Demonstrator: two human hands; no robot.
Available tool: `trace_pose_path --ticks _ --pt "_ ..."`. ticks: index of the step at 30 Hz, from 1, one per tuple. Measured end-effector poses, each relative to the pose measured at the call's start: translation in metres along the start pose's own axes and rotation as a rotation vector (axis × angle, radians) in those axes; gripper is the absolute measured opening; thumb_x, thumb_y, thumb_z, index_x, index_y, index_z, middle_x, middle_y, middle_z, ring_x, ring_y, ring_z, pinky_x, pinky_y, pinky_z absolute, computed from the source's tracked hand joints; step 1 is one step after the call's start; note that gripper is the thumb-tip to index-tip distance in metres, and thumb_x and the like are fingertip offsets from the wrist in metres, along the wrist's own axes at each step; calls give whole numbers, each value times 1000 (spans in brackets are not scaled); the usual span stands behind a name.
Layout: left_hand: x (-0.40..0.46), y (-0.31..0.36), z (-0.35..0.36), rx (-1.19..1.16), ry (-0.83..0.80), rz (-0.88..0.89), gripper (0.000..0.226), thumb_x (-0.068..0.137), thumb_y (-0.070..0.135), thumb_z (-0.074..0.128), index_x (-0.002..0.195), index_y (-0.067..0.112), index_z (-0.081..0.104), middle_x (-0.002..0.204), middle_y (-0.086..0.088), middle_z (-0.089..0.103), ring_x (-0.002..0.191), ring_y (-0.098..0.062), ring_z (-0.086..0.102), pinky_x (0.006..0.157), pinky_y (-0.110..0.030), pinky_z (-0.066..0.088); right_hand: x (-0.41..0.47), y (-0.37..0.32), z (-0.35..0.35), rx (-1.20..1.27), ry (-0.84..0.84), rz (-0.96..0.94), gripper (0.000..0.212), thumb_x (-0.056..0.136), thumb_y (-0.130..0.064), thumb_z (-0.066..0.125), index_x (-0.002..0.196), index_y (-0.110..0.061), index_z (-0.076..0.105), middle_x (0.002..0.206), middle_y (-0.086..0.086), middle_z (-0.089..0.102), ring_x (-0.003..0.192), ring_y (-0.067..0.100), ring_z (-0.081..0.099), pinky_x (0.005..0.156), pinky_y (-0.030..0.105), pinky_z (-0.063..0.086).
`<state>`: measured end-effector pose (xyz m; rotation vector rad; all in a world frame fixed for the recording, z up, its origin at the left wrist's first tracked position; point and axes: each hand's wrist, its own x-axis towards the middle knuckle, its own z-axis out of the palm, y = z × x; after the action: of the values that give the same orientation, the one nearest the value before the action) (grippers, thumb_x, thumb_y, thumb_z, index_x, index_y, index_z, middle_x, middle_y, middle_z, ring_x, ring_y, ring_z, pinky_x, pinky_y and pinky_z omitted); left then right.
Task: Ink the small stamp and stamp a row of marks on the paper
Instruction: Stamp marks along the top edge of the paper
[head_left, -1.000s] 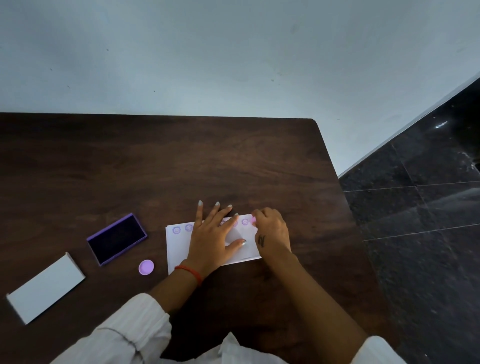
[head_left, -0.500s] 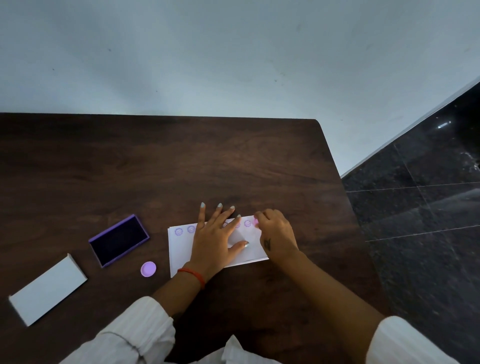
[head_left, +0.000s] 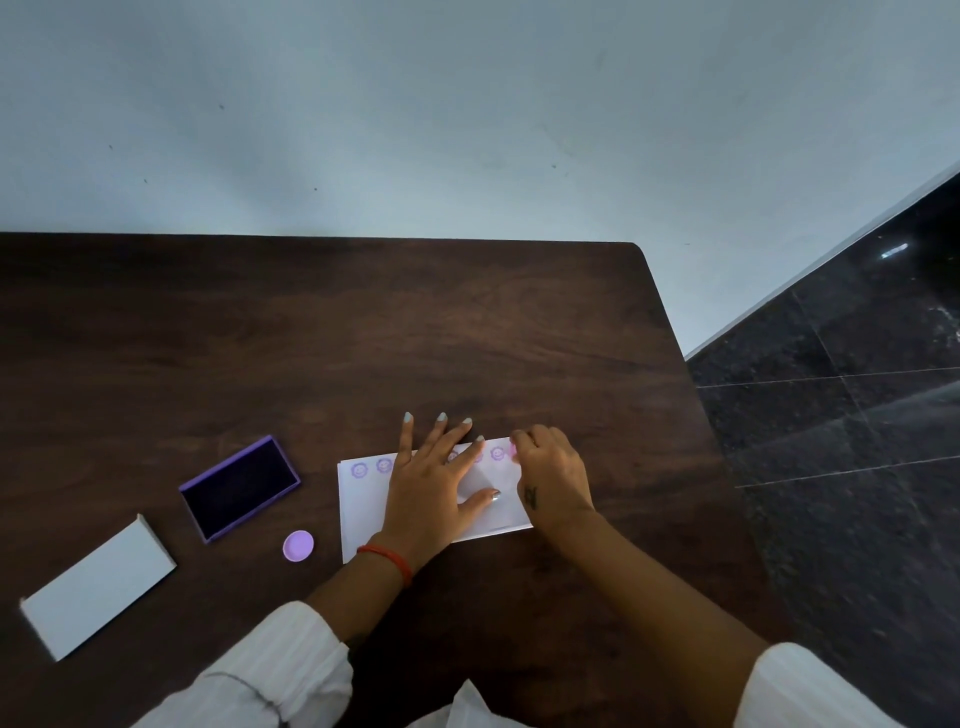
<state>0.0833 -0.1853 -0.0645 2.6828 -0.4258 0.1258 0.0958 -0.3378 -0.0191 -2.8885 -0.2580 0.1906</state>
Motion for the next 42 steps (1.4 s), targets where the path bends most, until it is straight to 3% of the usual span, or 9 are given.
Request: trace_pose_path --ticks 6,12,16,18,22,25,28,36,42 --pt "1 0 -2 -2 -31 -13 60 69 56 68 118 21 62 133 -5 57 126 -29 49 110 -54 10 1 0 -3 36 7 19 36 82 -2 62 117 -6 57 118 13 62 105 24 56 88 30 50" --pt "1 3 -9 -10 -69 -10 58 74 56 64 120 21 60 135 -5 55 129 -29 46 112 -51 2 5 6 -25 236 11 162 16 83 -7 62 97 -11 69 105 10 68 90 16 59 78 23 48" --pt "0 4 -13 33 -96 -11 62 79 59 54 129 24 50 143 -2 47 135 -27 37 113 -48 -10 -17 6 -40 634 302 372 11 82 -14 65 90 -14 72 91 3 74 86 13 66 78 22 53" --pt "-1 5 -16 44 -91 -21 66 81 62 49 135 25 43 147 -2 42 138 -26 33 113 -48 -13 -28 8 -47 880 352 477 13 79 -13 69 91 -15 72 88 2 74 85 14 69 79 26 56" --pt "-5 7 -32 -38 7 -73 65 81 58 54 135 22 43 146 -2 41 139 -25 31 113 -47 -9 -44 -1 -54 1575 250 618 17 81 0 63 97 -3 68 85 5 73 74 13 71 68 21 59" --pt "-24 0 -49 -169 105 -125 55 82 41 63 131 19 49 143 -5 46 138 -27 32 115 -45 7 -57 -19 -48 1915 141 637 16 83 1 57 94 2 68 81 7 74 74 13 71 66 20 59" --pt "-58 -16 -66 -192 178 -276 51 83 29 65 131 19 49 142 -4 47 135 -26 36 111 -41 24 -71 -40 -35 2154 12 630 15 75 -1 59 79 -1 73 80 8 76 75 14 72 65 23 59" --pt "-120 -43 -79 -267 153 -669 58 79 19 71 132 12 48 139 -11 48 129 -29 37 108 -42 31 -85 -80 -8 2285 -153 762 15 65 -1 65 77 3 73 80 15 76 74 22 73 62 29 61" --pt "-115 -45 -79 -286 108 -687 53 80 20 70 129 13 51 134 -10 49 122 -27 40 104 -39 37 -82 -89 -3 2278 -177 756 13 64 -1 67 75 2 73 81 15 76 75 22 73 65 30 61"
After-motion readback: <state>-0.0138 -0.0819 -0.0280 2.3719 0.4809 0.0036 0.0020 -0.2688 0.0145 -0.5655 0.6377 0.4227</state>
